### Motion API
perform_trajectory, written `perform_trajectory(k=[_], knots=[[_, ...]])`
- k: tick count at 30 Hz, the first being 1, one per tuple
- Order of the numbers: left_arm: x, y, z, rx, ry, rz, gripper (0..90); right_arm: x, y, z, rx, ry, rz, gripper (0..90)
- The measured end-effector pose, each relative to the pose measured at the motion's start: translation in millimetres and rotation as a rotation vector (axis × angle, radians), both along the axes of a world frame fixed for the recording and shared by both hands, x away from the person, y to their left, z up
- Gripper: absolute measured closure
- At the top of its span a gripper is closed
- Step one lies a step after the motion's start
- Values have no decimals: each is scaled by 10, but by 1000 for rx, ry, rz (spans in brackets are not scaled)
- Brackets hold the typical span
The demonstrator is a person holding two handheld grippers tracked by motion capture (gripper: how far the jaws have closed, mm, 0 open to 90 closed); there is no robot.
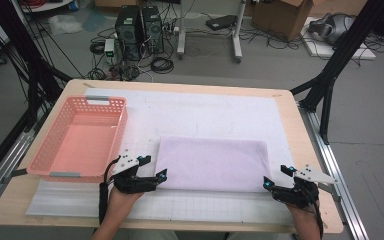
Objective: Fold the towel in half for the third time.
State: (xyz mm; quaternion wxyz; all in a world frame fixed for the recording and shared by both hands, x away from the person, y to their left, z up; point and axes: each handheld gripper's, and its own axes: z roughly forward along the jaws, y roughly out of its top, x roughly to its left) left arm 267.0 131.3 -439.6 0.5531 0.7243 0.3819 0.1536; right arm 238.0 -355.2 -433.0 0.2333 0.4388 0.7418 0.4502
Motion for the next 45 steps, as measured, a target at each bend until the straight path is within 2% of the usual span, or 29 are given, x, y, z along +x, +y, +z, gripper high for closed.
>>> perform_trajectory(k=[3,9,15,19,23,30,32,35,39,45], knots=[[-15,6,6,15,2,13,203,15,20,-3,0,0,8,195],[-15,7,-23,42,56,22,212,22,43,-4,-2,8,21,194],[-19,12,-72,58,107,23,239,35,75,-7,3,21,27,179],[5,13,-106,57,140,20,242,63,119,-17,-8,23,49,179],[-5,18,-104,70,150,20,247,95,170,8,1,27,60,179],[-16,15,-128,109,200,25,284,142,310,82,7,21,97,178],[-20,9,-130,115,204,21,299,166,341,93,14,22,107,178],[-24,-27,-136,148,214,-3,344,202,388,105,12,24,122,178],[-53,-70,-130,190,193,-7,409,273,478,146,7,23,144,179],[-67,-96,-131,196,188,-31,561,398,669,262,3,12,180,179]])
